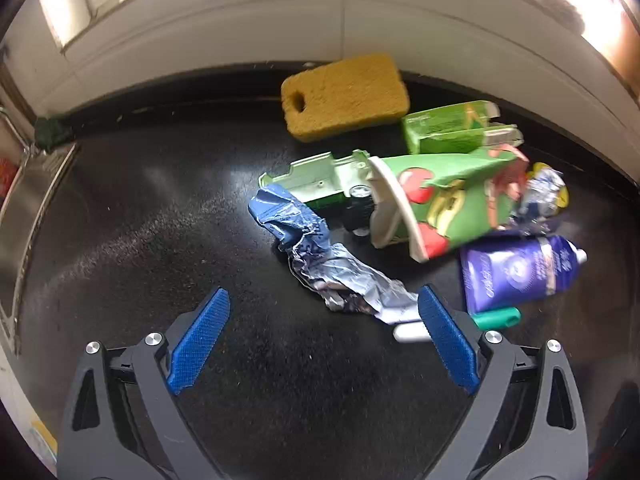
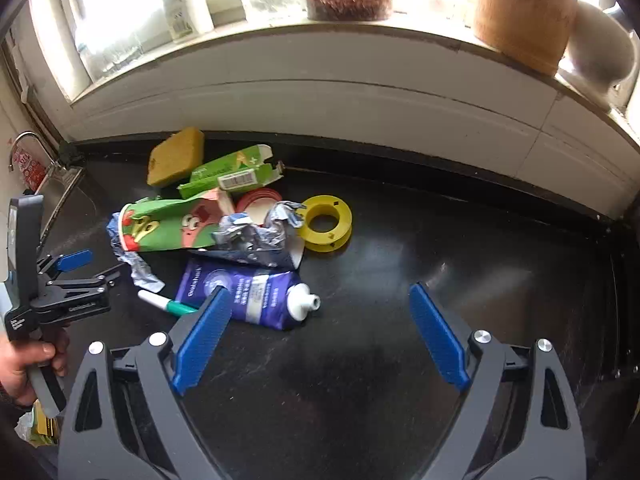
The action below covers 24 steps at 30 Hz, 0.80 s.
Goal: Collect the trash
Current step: 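Grasp the blue foil wrapper with the left tool while the right tool grasps the yellow tape roll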
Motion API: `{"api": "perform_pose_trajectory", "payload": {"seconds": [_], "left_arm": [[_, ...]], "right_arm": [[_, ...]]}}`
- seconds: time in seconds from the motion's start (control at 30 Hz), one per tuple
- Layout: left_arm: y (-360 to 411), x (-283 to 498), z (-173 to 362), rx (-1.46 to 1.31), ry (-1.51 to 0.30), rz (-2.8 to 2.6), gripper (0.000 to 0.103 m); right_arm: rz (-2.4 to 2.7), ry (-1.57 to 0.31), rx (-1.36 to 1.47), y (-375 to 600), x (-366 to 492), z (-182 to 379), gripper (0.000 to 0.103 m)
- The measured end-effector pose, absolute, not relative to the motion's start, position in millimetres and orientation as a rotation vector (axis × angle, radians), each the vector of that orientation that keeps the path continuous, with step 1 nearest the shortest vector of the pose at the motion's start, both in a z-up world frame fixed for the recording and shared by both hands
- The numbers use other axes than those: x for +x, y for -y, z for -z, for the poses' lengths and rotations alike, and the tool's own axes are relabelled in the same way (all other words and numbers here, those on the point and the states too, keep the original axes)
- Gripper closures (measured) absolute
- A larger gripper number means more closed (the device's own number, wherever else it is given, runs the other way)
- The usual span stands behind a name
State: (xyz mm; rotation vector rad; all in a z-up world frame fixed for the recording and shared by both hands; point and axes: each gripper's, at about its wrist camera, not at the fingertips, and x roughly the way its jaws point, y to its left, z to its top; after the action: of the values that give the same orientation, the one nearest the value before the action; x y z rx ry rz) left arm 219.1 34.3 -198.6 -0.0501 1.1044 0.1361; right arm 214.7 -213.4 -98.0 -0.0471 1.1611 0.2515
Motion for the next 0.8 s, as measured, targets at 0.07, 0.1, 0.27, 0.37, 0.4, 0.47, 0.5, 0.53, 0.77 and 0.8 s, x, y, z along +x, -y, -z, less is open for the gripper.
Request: {"api": "perform_pose_trajectory", "payload": {"seconds": [0.07,0.1,0.27,0.37,0.4,0.47,0.5,0.53,0.77,0.8], "left_arm": [[-38,226,205,-0.075,-1.110,-0.152,0.011],[-39,231,210,-0.081,-1.123,-0.159,0.011],[-44,246,223,-0.120,-1.136,-0.175,0.011],[-44,256,231,-0.098,-1.151,-0.195,0.010],[-45,258,231,-0.102,-1.142,-0.190,0.010],[-47,262,232,-0.103,-1.140,-0.194,0.010],[-48,263,232,-0.103,-1.136,-0.197,0.011],[-49,263,232,-0.102,-1.130,-0.202,0.011],[-48,251,220,-0.128,-1.135,-0.185,0.073],[-52,248,217,-0.147,-1.132,-0.189,0.073]], "right_arm": [[-0.254,-1.183,-0.081,216,233,120,0.016],[-0.263,-1.200,-0.100,215,243,133,0.016],[-0.320,-1.245,-0.156,203,275,178,0.016],[-0.346,-1.245,-0.166,196,286,193,0.018],[-0.357,-1.243,-0.165,194,289,196,0.021],[-0.364,-1.236,-0.165,194,293,200,0.024],[-0.366,-1.225,-0.175,193,294,200,0.029],[-0.365,-1.218,-0.183,192,296,201,0.039],[-0.309,-1.184,-0.167,204,292,190,0.049],[-0.299,-1.179,-0.158,205,291,187,0.049]]}}
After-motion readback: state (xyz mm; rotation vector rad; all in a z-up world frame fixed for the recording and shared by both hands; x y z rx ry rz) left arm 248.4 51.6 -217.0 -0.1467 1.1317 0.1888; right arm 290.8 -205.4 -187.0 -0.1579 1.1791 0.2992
